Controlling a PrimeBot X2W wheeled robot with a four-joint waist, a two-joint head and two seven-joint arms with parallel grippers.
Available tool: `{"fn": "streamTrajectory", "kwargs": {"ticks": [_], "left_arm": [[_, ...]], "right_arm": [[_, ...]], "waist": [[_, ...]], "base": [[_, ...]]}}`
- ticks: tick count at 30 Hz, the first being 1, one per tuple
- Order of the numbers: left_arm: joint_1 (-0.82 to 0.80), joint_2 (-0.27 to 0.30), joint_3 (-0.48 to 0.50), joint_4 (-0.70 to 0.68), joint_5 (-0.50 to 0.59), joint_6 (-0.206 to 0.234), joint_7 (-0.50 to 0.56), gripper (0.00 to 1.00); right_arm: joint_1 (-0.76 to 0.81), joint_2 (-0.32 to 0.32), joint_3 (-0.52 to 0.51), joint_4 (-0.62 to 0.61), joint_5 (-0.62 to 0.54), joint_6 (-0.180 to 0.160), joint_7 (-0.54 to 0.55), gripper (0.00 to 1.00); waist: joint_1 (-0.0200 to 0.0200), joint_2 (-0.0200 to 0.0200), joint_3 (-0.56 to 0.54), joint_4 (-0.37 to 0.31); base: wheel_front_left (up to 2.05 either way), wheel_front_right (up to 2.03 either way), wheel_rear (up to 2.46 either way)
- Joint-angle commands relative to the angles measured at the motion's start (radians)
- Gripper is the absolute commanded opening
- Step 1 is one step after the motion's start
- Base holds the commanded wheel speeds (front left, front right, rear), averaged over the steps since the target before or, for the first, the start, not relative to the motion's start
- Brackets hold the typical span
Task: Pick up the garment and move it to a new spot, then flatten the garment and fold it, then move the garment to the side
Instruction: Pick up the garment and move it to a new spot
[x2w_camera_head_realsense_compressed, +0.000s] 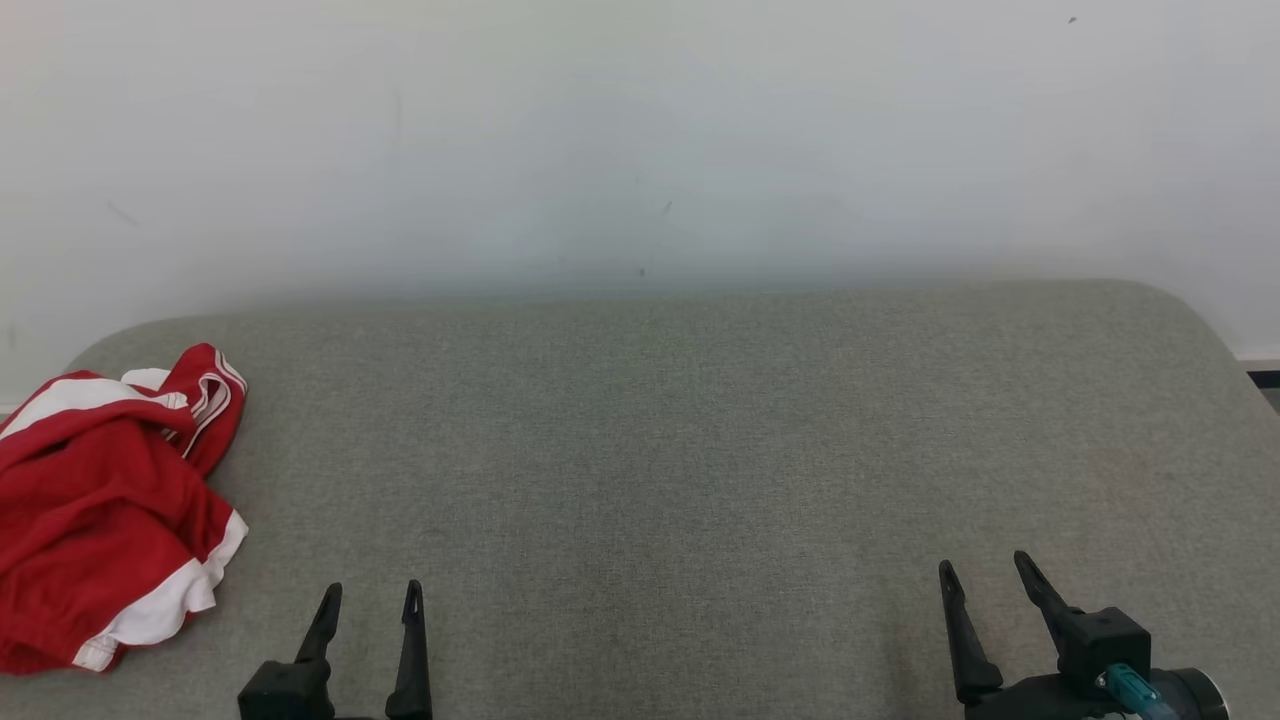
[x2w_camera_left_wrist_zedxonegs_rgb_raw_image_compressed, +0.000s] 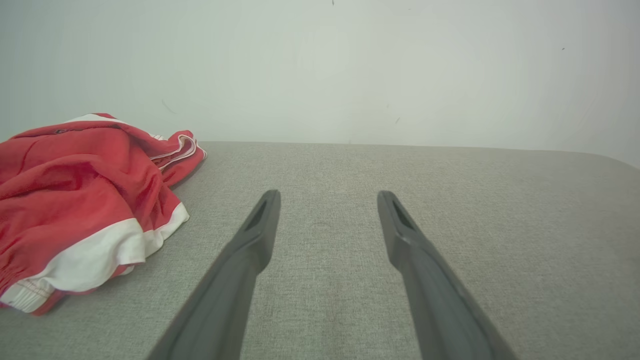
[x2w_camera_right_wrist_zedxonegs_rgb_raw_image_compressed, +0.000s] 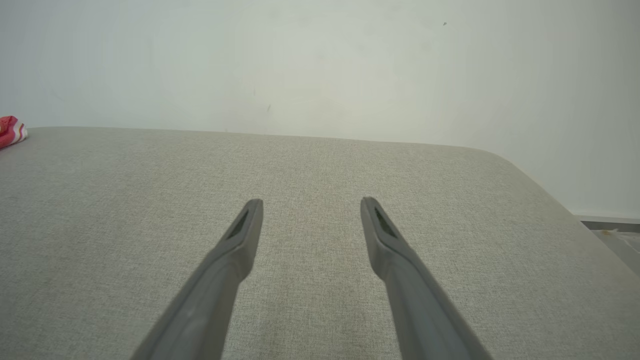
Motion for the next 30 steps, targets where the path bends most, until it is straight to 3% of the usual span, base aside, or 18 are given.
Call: {"fn": "streamTrajectory", "kwargs": {"ticks": [1,8,30], "left_arm": [[0.000,-0.001,0.001,0.002,0.005,0.001,-0.001,1.00],[-0.019,0.000,-0.007,0.007,0.011,-0.005,-0.001,1.00],[0.020,0.028,0.027,0.010,0.021,0.002,-0.001,1.00]], "right_arm": [[0.007,-0.002,-0.003,-0.002,0.007,-0.002,-0.007,1.00],[0.015,-0.002,-0.016,-0.004,-0.002,-0.002,-0.009,1.00],[0.010,-0.002,0.008,0.037,0.056,-0.002,-0.047,1.00]], "waist": [[0.0000,0.0000,0.001,0.002],[0.0000,0.0000,0.003,0.066],[0.0000,0.0000,-0.016,0.422]], "base": [[0.00,0.00,0.00],[0.00,0.00,0.00],[0.00,0.00,0.00]]}}
